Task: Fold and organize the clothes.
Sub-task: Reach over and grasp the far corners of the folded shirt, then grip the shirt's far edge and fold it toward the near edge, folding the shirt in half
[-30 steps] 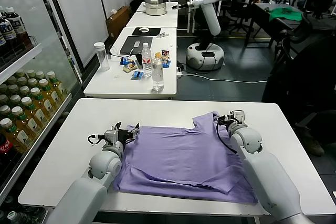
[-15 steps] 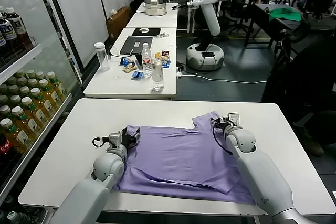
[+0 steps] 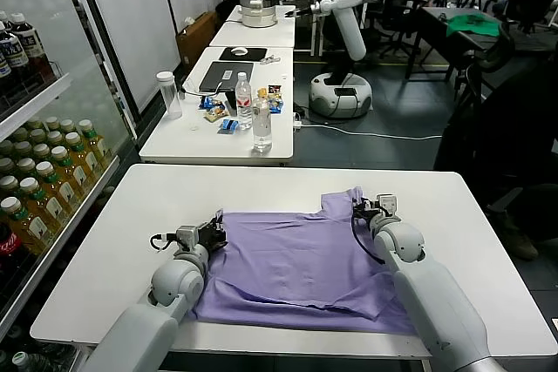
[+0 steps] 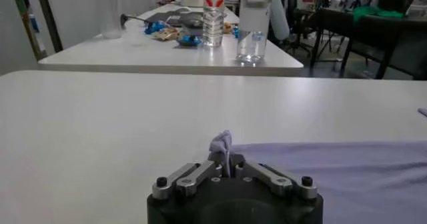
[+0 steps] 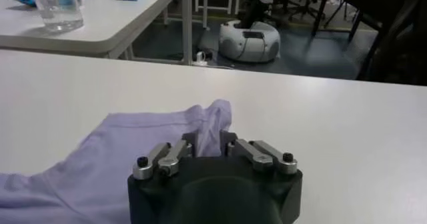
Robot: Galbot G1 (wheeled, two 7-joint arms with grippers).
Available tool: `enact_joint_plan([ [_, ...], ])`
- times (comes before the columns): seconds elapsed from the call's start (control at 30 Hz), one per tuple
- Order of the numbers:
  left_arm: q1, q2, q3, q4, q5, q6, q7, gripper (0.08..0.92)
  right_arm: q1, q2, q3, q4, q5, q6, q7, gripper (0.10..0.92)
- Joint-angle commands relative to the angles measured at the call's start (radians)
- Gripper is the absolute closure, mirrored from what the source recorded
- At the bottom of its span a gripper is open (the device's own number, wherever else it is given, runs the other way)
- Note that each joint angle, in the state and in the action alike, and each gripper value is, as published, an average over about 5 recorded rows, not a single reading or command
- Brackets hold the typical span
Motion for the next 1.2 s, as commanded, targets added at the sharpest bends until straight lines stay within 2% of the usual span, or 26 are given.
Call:
enact_joint_plan([
  [0.03,0.054,0.017,-0.020,-0.115,-0.035,-0.042,0.004,0.892,-0.038,-0.012,0.014,0.106,0.009,0.001,-0.001,0.868],
  [0.13,0.092,0.032,-0.035,-0.185,-0.047,-0.058,0.011,0.895,-0.063,-0.031,0.033,0.190,0.020,0.001,0.002,0.912],
  [0.43,0.232,0.065,-0.071,-0.367,-0.050,-0.065,0.029,0.895,-0.189,-0.105,0.121,0.448,0.051,-0.008,0.011,0.914],
  [0.67,0.337,0.080,-0.099,-0.465,-0.037,-0.054,0.039,0.895,-0.407,-0.152,0.246,0.645,0.048,-0.007,0.012,0.914],
  [0.93,0.391,0.100,-0.123,-0.480,-0.014,-0.038,0.042,0.895,-0.624,-0.123,0.364,0.775,0.010,-0.006,0.006,0.914],
  [1.2,0.400,0.125,-0.137,-0.440,0.016,-0.007,0.048,0.895,-0.730,-0.094,0.418,0.789,-0.010,-0.001,0.006,0.914],
])
